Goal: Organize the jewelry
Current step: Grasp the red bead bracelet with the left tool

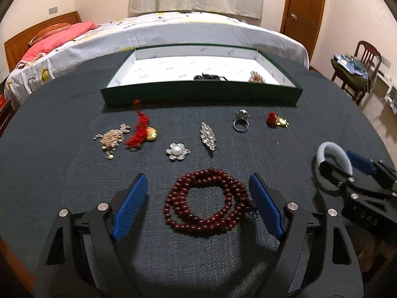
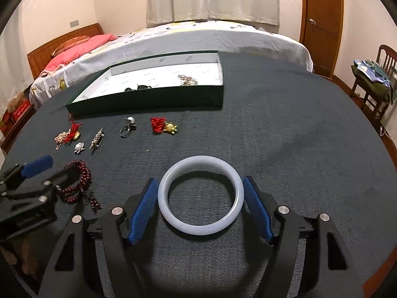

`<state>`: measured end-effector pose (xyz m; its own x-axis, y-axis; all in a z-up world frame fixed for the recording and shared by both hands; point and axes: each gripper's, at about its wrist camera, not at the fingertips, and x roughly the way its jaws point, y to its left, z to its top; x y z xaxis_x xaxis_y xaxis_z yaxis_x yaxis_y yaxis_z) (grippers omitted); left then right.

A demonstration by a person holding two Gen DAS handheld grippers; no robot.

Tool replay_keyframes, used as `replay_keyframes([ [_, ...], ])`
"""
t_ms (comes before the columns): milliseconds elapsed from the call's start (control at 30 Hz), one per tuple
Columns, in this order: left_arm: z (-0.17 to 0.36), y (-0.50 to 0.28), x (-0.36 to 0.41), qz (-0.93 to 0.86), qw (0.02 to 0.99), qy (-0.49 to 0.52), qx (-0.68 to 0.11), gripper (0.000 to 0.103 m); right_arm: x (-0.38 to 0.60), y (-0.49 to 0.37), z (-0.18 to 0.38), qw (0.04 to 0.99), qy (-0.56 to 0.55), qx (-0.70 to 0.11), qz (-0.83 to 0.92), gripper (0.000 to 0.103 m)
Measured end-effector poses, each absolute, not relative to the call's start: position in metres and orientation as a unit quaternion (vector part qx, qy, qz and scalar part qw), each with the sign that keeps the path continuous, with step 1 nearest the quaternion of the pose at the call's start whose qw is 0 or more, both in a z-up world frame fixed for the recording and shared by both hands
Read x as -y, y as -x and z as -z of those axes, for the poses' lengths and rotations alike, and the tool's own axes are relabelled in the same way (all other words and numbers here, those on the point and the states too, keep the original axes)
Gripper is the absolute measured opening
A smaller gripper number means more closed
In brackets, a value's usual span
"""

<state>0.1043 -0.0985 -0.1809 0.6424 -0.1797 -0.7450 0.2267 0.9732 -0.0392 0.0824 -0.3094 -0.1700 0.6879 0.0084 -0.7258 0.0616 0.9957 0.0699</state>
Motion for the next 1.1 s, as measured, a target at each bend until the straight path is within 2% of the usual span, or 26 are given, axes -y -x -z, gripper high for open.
replay_keyframes([
  [400,0.192,-0.106,0.101,0.115,0.896,-0.029,-0.429,0.080,0.313,-0.081,0.172,0.917,-0.055,-0.395,0.010,0.068],
  [467,0.191,-0.104,0.099,0.115,0.896,-0.028,-0.427,0.075,0.312,-0.081,0.173,0.917,-0.055,-0.396,0.009,0.068],
  [533,0.190,-0.102,0.098,0.116,0.898,-0.035,-0.422,0.058,0.312,-0.081,0.173,0.916,-0.055,-0.397,0.009,0.068],
  [567,0.190,-0.100,0.098,0.120,0.898,-0.038,-0.421,0.053,0.311,-0.081,0.174,0.916,-0.055,-0.397,0.009,0.068],
  [633,0.189,-0.099,0.098,0.128,0.898,-0.040,-0.420,0.035,0.312,-0.081,0.175,0.915,-0.056,-0.398,0.008,0.068],
  [700,0.189,-0.098,0.098,0.135,0.896,-0.038,-0.421,0.022,0.311,-0.080,0.175,0.915,-0.055,-0.399,0.007,0.068],
  [933,0.186,-0.095,0.096,0.150,0.898,-0.025,-0.412,0.011,0.309,-0.078,0.176,0.916,-0.054,-0.397,0.003,0.068],
  [1100,0.181,-0.094,0.096,0.151,0.901,-0.022,-0.406,0.011,0.307,-0.078,0.174,0.917,-0.054,-0.395,0.003,0.068],
])
